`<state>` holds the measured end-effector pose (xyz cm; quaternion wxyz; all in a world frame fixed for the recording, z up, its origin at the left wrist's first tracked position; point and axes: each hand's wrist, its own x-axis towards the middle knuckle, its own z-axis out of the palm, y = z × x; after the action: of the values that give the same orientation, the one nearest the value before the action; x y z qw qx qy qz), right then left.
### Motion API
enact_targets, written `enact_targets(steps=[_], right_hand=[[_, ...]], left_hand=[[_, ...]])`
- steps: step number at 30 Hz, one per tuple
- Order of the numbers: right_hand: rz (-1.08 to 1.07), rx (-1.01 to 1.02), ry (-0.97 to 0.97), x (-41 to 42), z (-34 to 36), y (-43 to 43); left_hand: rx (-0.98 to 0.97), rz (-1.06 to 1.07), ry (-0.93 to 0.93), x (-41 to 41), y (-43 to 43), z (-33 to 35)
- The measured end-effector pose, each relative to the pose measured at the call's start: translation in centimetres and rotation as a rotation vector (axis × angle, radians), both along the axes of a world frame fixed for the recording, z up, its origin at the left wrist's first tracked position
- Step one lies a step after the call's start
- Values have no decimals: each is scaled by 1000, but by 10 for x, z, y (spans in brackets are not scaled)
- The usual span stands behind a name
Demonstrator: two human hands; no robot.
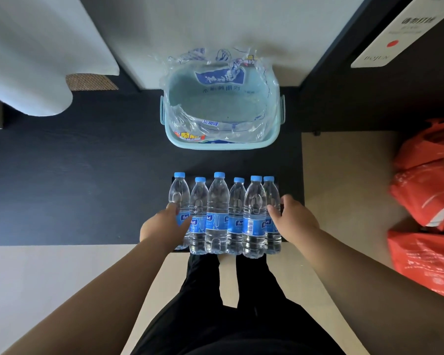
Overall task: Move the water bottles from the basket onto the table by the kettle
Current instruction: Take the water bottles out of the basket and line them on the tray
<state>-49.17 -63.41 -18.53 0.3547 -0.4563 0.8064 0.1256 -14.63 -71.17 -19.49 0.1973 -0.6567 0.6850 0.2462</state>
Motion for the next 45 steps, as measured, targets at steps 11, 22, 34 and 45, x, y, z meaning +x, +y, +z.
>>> enact_targets(steps=[11, 22, 34, 45], right_hand=[[-72, 137, -106, 5, -25, 22], [-261, 58, -171, 12, -37, 16], [-697, 112, -144, 32, -47, -6], [-993, 47, -282, 45, -50, -8]], left_hand=[[108, 30, 5, 28, 9, -25], [182, 331, 130, 10, 6, -34], [320, 971, 266, -13, -9, -38], [263, 1011, 380, -14, -2, -37]])
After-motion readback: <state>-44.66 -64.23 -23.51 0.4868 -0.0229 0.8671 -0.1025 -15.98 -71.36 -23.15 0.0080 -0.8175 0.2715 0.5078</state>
